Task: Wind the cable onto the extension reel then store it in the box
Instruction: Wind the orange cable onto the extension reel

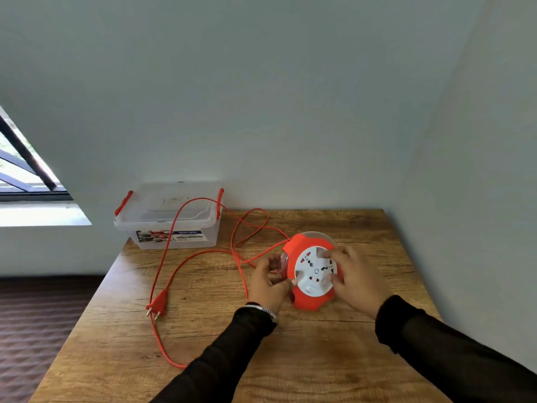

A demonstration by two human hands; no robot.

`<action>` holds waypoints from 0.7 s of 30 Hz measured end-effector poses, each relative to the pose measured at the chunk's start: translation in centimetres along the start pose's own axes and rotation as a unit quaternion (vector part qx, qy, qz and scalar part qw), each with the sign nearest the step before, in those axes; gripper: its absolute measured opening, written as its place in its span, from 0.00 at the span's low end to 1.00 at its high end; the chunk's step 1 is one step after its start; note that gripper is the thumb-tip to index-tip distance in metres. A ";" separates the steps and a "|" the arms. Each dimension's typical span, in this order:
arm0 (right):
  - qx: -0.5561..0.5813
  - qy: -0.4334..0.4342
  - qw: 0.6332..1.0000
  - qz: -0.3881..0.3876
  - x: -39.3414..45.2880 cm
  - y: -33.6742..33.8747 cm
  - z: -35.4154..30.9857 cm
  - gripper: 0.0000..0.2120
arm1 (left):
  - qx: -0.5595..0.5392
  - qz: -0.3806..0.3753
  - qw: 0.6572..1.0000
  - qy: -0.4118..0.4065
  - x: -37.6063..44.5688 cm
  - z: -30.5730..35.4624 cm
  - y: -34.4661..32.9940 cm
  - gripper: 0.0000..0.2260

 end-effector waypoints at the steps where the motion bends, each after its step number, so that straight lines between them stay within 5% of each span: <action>1: -0.058 0.075 0.995 -0.019 0.0 0.0 -0.9 0.22 | 0.033 -0.014 0.999 0.000 0.3 0.4 -0.1 0.21; 5: -0.204 0.208 0.949 -0.123 -0.8 -1.6 -2.4 0.29 | 0.198 -0.077 0.977 -0.005 1.7 2.5 -1.2 0.20; 9: -0.249 0.169 0.944 -0.137 -1.1 -2.6 -2.0 0.37 | 0.375 -0.111 0.920 -0.021 3.3 4.7 -2.8 0.22; 14: -0.179 0.104 0.969 -0.135 -1.0 -3.1 -1.7 0.31 | 0.475 -0.130 0.870 -0.030 4.1 6.0 -4.6 0.24; 18: -0.181 0.106 0.970 -0.123 -0.4 -2.7 -1.5 0.30 | 0.483 -0.112 0.868 -0.036 4.1 6.1 -4.6 0.24; 21: -0.193 0.092 0.973 -0.090 -0.2 -2.4 -0.9 0.29 | 0.429 -0.086 0.898 -0.032 3.8 5.5 -4.2 0.21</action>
Point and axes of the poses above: each hand's wrist, its own x-axis towards the middle knuckle, its own y-axis out of the back of the hand, z = x × y, the point moved 8 cm from there along x, towards the middle knuckle, and after that the axes turned 8 degrees about y, right-handed, at the moved point
